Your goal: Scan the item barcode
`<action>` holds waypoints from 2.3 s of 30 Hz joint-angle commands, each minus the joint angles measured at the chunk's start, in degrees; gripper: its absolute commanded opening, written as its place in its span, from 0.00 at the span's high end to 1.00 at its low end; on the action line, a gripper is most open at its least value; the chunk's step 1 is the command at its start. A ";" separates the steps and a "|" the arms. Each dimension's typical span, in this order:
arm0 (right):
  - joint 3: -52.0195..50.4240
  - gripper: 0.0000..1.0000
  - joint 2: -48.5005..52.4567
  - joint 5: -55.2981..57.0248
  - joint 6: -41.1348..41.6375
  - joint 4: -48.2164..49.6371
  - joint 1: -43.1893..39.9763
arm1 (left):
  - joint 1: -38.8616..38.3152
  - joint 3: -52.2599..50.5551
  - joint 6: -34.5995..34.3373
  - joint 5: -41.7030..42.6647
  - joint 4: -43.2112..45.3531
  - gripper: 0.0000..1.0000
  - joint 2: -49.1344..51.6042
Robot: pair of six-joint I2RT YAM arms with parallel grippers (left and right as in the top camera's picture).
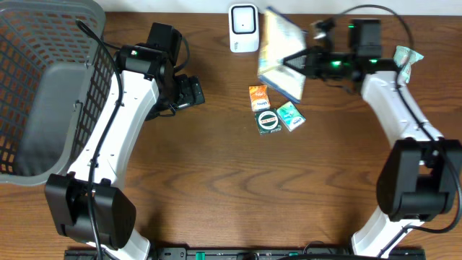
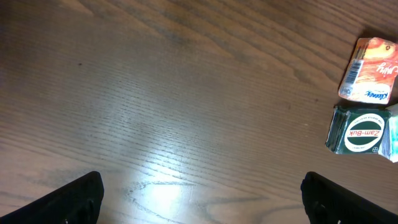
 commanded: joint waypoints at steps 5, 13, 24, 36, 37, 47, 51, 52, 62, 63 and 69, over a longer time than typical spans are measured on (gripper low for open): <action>0.17 0.99 -0.66 30.51 -3.32 -13.97 -10.10 | 0.11 -0.28 -0.72 -0.13 -0.15 0.00 0.22; 0.17 0.99 -0.66 46.10 -8.46 -19.43 -11.89 | 0.11 -0.28 -0.72 -0.13 -0.15 0.00 0.22; 0.15 0.92 -0.46 45.70 -8.76 -20.90 -6.10 | 0.11 -0.28 -0.72 -0.13 -0.15 0.00 0.22; 0.17 0.78 -2.51 38.75 -7.98 -20.90 2.08 | 0.11 -0.28 -0.72 -0.13 -0.15 0.00 0.22; 0.17 0.78 -3.58 38.73 -7.41 -20.72 2.32 | 0.11 -0.28 -0.72 -0.13 -0.15 0.00 0.22; 0.17 0.59 -16.50 37.77 -9.57 -22.49 2.34 | 0.11 -0.28 -0.72 -0.15 -0.15 0.00 0.22; 0.17 0.51 -18.10 37.97 -11.32 -23.71 2.34 | 0.11 -0.28 -0.72 -0.13 -0.15 0.00 0.22; 0.17 0.51 -18.10 37.97 -11.34 -24.44 2.34 | 0.11 -0.28 -0.72 -0.13 -0.15 0.00 0.22; 0.15 0.51 -17.81 38.25 -11.34 -28.48 2.34 | 0.11 -0.28 -0.72 -0.13 -0.15 0.00 0.22; 0.15 0.51 -17.81 38.21 -11.34 -28.65 2.34 | 0.11 -0.28 -0.72 -0.13 -0.15 0.00 0.22; 0.15 0.30 -17.81 38.18 -11.32 -28.81 2.34 | 0.11 -0.28 -0.72 -0.13 -0.15 0.00 0.22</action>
